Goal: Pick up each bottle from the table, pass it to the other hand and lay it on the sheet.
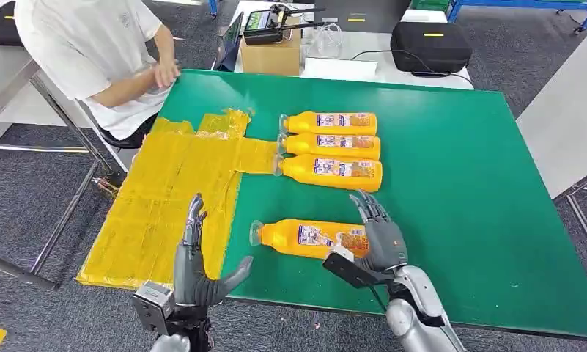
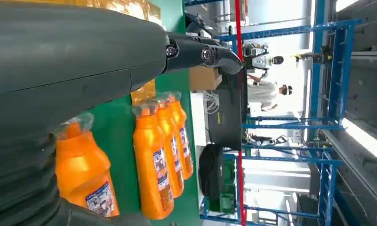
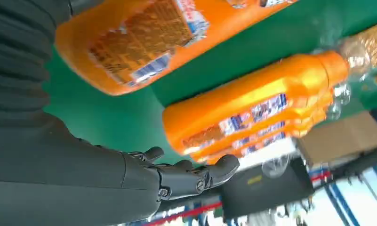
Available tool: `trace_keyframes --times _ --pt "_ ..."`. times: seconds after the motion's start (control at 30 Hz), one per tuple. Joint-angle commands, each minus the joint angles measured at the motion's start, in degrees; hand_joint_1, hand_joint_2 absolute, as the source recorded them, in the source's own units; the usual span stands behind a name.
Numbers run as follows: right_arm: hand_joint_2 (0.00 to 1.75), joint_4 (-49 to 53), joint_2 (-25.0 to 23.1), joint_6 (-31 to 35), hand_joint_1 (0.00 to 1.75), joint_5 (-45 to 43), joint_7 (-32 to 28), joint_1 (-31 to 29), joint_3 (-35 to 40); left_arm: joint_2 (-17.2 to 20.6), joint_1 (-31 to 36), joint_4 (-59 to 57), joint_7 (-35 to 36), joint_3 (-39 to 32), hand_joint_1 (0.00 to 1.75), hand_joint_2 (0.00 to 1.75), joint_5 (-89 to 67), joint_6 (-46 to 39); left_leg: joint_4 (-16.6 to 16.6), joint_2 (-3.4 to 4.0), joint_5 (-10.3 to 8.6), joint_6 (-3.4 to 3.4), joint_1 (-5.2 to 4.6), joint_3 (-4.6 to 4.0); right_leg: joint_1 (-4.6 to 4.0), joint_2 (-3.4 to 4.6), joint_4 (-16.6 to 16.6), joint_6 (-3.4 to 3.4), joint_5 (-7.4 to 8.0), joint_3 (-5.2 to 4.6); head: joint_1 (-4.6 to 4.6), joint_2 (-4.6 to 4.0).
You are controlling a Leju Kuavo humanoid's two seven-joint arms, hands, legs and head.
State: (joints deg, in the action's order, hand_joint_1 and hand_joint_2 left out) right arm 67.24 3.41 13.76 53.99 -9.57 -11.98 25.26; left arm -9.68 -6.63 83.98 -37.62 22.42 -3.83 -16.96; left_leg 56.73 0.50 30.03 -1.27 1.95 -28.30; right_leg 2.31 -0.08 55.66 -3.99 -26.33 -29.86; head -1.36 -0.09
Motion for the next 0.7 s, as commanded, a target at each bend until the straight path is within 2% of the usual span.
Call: trace_keyframes --times 0.03,0.2,0.27,0.33,0.4,0.7 --pt "1.75 -10.7 -0.06 -2.86 0.0 -2.16 -0.34 -6.7 5.11 0.01 2.64 -4.26 0.39 -0.64 0.0 1.75 -0.36 0.59 -0.28 0.05 0.0 0.2 0.03 0.35 -0.1 0.1 -0.27 0.33 0.04 0.29 -0.02 0.0" --pt "1.75 -13.77 -0.22 -1.92 0.0 3.23 2.81 -8.86 9.41 0.05 2.48 -4.07 0.45 -0.9 0.0 1.75 -0.34 0.45 -0.1 0.08 0.0 0.1 0.01 0.09 -0.03 0.11 -0.09 0.14 0.04 0.08 0.0 0.0" --pt "1.75 -14.44 -0.6 -3.62 0.0 3.25 3.51 -9.74 10.52 0.15 2.16 -3.61 0.63 -1.22 0.0 1.75 -0.27 0.35 -0.12 0.1 0.0 0.11 -0.01 0.11 -0.02 0.13 -0.09 0.18 0.04 0.08 0.0 0.0" --pt "1.75 -14.56 -0.42 -8.16 0.0 2.51 4.19 -11.09 12.74 0.16 2.08 -3.64 0.97 -1.62 0.0 1.75 0.09 0.88 -0.14 0.13 0.0 0.12 0.0 0.14 -0.04 0.16 -0.1 0.23 0.05 0.09 0.0 0.0" --pt "1.75 -14.78 -0.17 -9.03 0.0 2.88 4.57 -11.74 13.85 0.01 2.09 -3.69 0.96 -1.84 0.0 1.75 0.11 0.89 -0.18 0.13 -0.01 0.14 0.0 0.19 -0.06 0.18 -0.13 0.28 0.05 0.13 0.0 0.0" --pt "1.75 -17.54 -0.18 -11.69 0.0 10.35 14.3 -16.62 20.01 -0.79 1.14 -2.39 1.32 -3.72 0.0 1.75 -1.29 0.1 -0.14 0.11 0.01 0.16 0.0 0.19 -0.05 0.15 -0.12 0.23 0.04 0.14 0.0 0.0"
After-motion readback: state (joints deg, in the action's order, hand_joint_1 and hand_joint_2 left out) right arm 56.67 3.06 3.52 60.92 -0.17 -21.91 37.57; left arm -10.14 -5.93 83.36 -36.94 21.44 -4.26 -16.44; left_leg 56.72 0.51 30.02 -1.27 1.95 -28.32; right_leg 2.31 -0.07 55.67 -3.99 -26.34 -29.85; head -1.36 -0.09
